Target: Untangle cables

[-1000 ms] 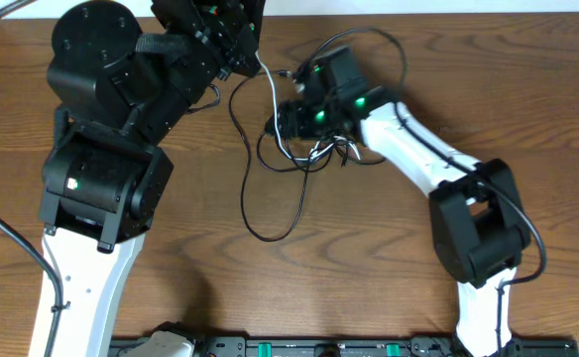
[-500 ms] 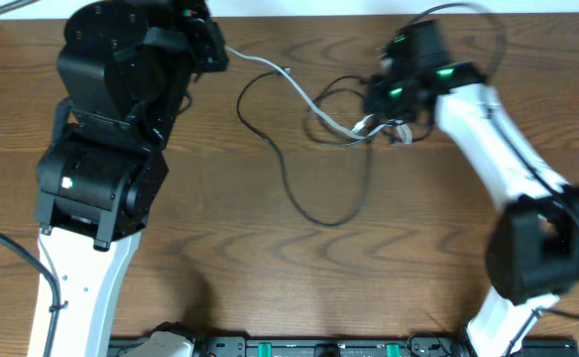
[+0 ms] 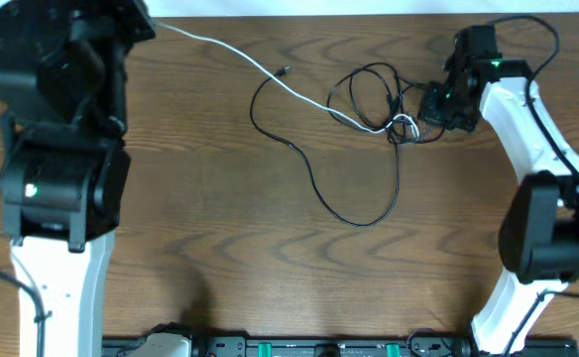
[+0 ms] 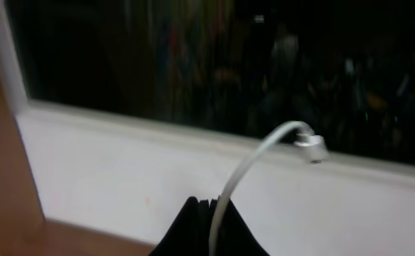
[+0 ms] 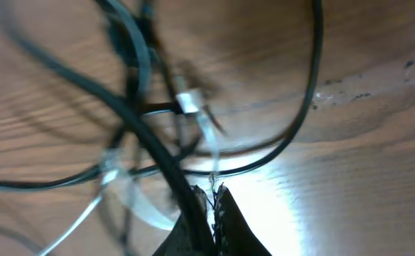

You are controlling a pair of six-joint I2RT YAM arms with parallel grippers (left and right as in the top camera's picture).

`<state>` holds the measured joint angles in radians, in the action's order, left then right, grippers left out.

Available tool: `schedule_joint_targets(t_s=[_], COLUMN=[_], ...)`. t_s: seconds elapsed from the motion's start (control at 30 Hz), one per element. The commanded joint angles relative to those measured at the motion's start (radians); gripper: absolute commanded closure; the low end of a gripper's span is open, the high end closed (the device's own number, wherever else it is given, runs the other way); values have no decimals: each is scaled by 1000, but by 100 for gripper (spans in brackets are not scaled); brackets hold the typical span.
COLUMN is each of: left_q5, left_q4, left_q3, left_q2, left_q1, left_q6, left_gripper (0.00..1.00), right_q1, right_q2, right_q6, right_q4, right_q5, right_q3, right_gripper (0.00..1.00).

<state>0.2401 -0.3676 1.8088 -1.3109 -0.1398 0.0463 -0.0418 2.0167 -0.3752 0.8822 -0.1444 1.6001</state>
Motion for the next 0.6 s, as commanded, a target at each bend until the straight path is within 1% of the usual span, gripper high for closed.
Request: schedule_joint_targets(t_s=[0.0,0.13,0.2,0.3,0.47,0.5,0.57], left_q5=[53,66,89,95,94,94,85], left_q4=[38,43,46,72,127,135,137], left_q3=[43,43,43,43,43,43,43], left_q2=[53,74,79,87,113,119,135], left_q1=[11,11,11,11,11,11,11], left_q6=[-63,-105,-107,-141,-143,-143,-143], left_gripper=[93,93,93,93,93,93,93], right_q1=[29,42,47,48,48,48,47], right_q2=[73,120,122,122,122,122,121], right_q6=[18,31,51,61,107,133,203], right_q4=[3,0,-1,-7,-24,-28,-40], right_q5=[37,37,37,37,10,-16,-98], right_q3=[-13,-13,-13,-13,-13,-13,-13], right_gripper=[99,99,99,99,98,97,87])
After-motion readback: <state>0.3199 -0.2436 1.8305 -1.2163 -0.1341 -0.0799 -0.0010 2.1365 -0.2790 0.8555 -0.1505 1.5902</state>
